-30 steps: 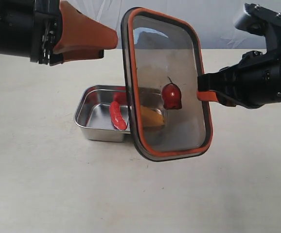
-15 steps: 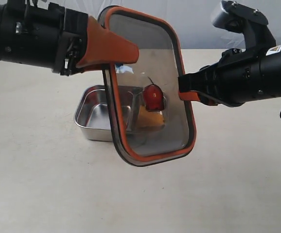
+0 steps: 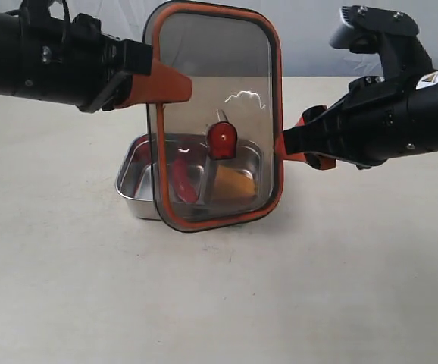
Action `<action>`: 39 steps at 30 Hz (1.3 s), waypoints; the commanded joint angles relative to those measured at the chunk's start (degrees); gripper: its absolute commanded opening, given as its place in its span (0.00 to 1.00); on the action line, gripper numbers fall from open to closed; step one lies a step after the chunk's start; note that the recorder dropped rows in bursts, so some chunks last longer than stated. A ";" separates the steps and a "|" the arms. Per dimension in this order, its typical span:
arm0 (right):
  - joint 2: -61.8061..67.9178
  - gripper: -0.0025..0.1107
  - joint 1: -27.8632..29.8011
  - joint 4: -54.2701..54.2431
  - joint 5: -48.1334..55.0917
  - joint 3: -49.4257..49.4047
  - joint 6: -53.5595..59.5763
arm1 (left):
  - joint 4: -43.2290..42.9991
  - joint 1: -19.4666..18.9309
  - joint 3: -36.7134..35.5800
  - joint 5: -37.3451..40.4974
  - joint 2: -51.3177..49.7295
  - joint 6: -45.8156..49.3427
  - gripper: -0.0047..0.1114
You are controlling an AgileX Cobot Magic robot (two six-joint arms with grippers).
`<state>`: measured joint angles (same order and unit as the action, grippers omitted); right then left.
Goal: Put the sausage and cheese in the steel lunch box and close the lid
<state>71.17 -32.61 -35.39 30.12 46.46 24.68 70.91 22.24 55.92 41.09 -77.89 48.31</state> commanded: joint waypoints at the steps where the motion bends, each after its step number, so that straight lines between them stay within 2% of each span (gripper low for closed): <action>1: -2.79 0.46 -0.04 8.24 -2.33 0.30 -5.58 | -4.63 0.29 0.03 -5.68 -0.10 0.29 0.04; 7: -7.93 0.45 -0.04 24.10 -1.15 0.30 -19.26 | -20.65 0.29 0.03 -15.61 -0.10 0.29 0.04; 14: -12.70 0.45 -0.04 29.65 1.08 0.30 -23.09 | -37.35 1.06 0.03 -25.10 -0.18 0.29 0.04; 18: -13.92 0.45 -0.04 30.28 1.08 0.30 -23.19 | -49.04 4.93 0.03 -28.54 -0.84 0.29 0.04; 23: -14.19 0.45 -0.04 30.99 1.48 0.30 -23.34 | -58.59 10.95 0.03 -32.43 -4.00 0.29 0.04; 27: -14.19 0.45 -0.04 31.30 3.79 0.30 -23.34 | -67.68 13.43 0.03 -33.74 -7.88 0.18 0.04; 39: -14.19 0.45 -0.04 36.27 6.41 0.30 -26.12 | -80.02 13.96 0.03 -37.14 -11.50 0.06 0.04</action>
<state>57.37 -32.61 -1.53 36.36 46.46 0.00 -6.02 35.98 55.92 5.45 -89.33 48.67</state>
